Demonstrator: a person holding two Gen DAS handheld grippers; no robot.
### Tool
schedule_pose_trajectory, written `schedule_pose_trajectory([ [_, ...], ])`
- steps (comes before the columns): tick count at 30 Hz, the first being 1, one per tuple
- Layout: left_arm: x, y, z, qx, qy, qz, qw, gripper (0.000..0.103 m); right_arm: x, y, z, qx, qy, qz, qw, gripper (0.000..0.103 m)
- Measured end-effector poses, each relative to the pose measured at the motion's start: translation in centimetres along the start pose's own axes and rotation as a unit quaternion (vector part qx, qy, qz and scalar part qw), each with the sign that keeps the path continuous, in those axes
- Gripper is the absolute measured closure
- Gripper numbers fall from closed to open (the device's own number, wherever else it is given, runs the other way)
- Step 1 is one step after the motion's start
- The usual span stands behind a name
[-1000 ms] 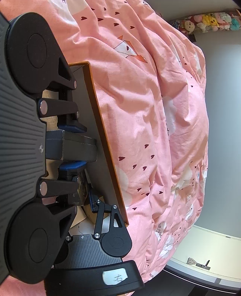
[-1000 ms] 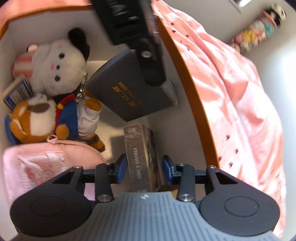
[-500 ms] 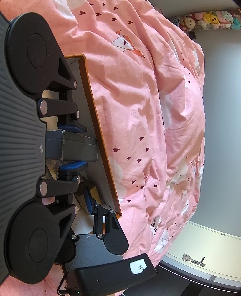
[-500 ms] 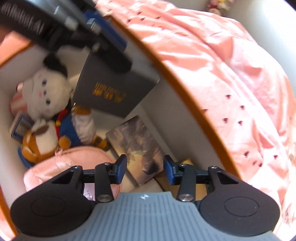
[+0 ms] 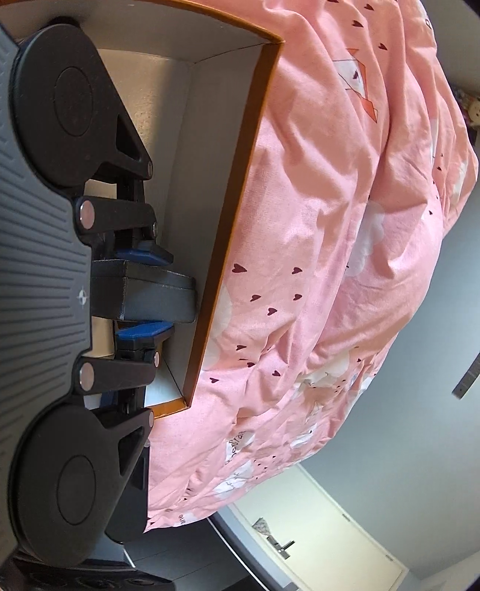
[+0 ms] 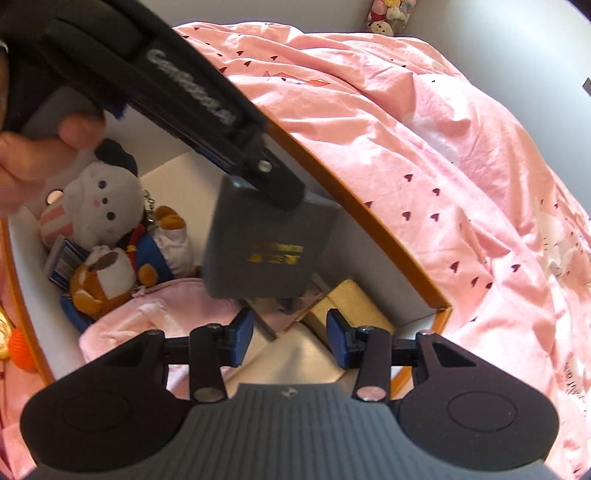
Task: Organize objects
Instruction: 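Lower the photo card pack into the shoebox and open the right gripper, then lower the dark grey box into the shoebox beside the gold box and open left gripper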
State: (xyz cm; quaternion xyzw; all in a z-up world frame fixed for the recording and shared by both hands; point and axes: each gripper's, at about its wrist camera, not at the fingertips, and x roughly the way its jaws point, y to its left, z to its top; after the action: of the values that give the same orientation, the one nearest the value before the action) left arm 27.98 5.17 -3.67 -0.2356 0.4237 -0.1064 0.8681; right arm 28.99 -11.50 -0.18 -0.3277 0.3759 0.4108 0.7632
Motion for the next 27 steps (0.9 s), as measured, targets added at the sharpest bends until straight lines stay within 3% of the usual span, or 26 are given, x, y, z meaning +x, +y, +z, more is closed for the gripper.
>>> schedule_pose_trajectory([
  [3, 0.6, 0.2, -0.3, -0.018, 0.003, 0.003, 0.9998, 0.065, 0.1, 0.8, 0.0, 0.010, 0.000, 0.010, 1.000, 0.057],
  [8, 0.5, -0.4, -0.1, -0.003, 0.022, 0.010, 0.9997, 0.065, 1.2, 0.9, 0.5, 0.033, 0.018, 0.000, 0.999, 0.058],
  [15, 0.4, -1.8, 0.0, 0.053, 0.032, 0.080, 0.9949, 0.065, 2.6, 0.4, 0.5, 0.066, 0.033, 0.000, 0.997, 0.058],
  [22, 0.6, -1.1, 0.0, 0.073, 0.059, 0.102, 0.9904, 0.065, 2.2, 0.8, 0.3, 0.064, 0.034, 0.006, 0.997, 0.058],
  [27, 1.0, -0.8, 0.1, 0.076, 0.077, 0.107, 0.9883, 0.059, 2.0, 0.9, 0.4, 0.080, 0.032, 0.030, 0.996, 0.058],
])
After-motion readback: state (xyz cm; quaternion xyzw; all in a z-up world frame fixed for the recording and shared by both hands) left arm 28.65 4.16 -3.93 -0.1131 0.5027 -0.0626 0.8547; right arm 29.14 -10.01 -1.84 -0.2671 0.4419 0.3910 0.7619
